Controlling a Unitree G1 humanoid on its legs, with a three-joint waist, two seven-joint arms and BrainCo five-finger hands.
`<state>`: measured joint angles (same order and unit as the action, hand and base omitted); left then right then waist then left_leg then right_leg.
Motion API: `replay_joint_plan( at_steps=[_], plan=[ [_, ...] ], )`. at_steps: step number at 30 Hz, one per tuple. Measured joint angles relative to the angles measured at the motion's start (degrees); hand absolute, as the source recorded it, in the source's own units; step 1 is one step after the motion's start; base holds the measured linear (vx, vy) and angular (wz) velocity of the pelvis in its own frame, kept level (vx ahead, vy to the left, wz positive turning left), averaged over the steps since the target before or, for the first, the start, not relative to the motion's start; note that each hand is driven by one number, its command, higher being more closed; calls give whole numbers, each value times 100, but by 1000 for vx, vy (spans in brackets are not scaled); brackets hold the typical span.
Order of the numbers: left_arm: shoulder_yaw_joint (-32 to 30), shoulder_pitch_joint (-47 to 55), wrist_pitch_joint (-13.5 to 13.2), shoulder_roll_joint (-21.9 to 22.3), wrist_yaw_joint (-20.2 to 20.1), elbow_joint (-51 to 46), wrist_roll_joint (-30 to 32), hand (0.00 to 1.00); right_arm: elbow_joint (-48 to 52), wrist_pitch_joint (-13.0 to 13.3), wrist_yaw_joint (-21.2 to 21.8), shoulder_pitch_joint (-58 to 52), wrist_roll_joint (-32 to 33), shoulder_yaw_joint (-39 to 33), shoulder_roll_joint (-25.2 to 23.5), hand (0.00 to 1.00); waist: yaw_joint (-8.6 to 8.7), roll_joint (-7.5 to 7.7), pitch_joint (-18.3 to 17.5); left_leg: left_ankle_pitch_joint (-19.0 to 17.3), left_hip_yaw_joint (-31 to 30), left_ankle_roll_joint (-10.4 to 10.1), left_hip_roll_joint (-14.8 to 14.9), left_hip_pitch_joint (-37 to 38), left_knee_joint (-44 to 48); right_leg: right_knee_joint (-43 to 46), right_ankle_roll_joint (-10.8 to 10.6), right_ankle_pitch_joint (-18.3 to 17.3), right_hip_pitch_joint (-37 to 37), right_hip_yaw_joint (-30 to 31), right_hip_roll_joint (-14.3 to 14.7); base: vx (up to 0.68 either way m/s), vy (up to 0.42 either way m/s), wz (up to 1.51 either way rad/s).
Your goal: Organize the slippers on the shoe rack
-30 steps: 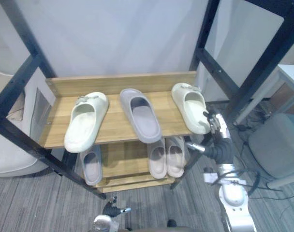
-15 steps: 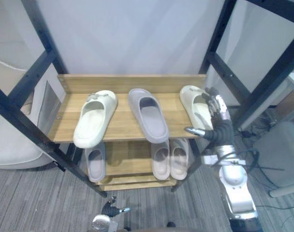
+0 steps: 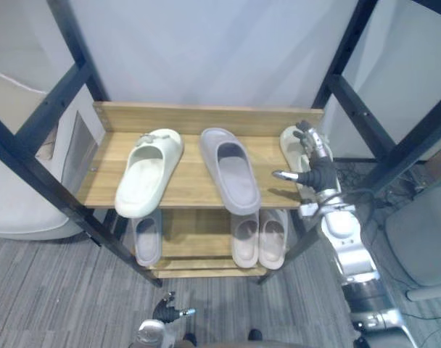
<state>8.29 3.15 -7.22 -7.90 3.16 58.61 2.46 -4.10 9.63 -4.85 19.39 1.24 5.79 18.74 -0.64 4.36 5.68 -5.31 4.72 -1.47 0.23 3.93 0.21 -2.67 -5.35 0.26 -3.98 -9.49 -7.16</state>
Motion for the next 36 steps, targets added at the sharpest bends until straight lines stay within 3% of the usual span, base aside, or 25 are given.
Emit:
replay_joint_plan(
  at_steps=[27, 28, 36],
  plan=[
    [-19, -54, -93, -49, -5, -302, -58, 0, -1738, -272, 212, 1858, -134, 865, 185, 0, -268, 79, 360, 93, -246, 33, -30, -190, -6, -111, 54, 162, 7, -286, -15, -18, -13, 5],
    [-36, -69, -95, -50, -5, -307, -67, 0, -1745, -272, 214, 1933, -134, 865, 185, 100, -276, 83, 401, 107, -260, 31, -34, -194, -11, -110, 54, 162, 7, -293, -17, -83, -28, 6],
    [-53, -126, -94, -103, -4, -322, -251, 0, -1999, -270, 320, 2512, -120, 1076, 207, 100, -310, 152, 533, 345, -392, 1, -40, -260, -243, -109, 54, 161, 108, -431, -18, -67, -32, 9]
  ],
)
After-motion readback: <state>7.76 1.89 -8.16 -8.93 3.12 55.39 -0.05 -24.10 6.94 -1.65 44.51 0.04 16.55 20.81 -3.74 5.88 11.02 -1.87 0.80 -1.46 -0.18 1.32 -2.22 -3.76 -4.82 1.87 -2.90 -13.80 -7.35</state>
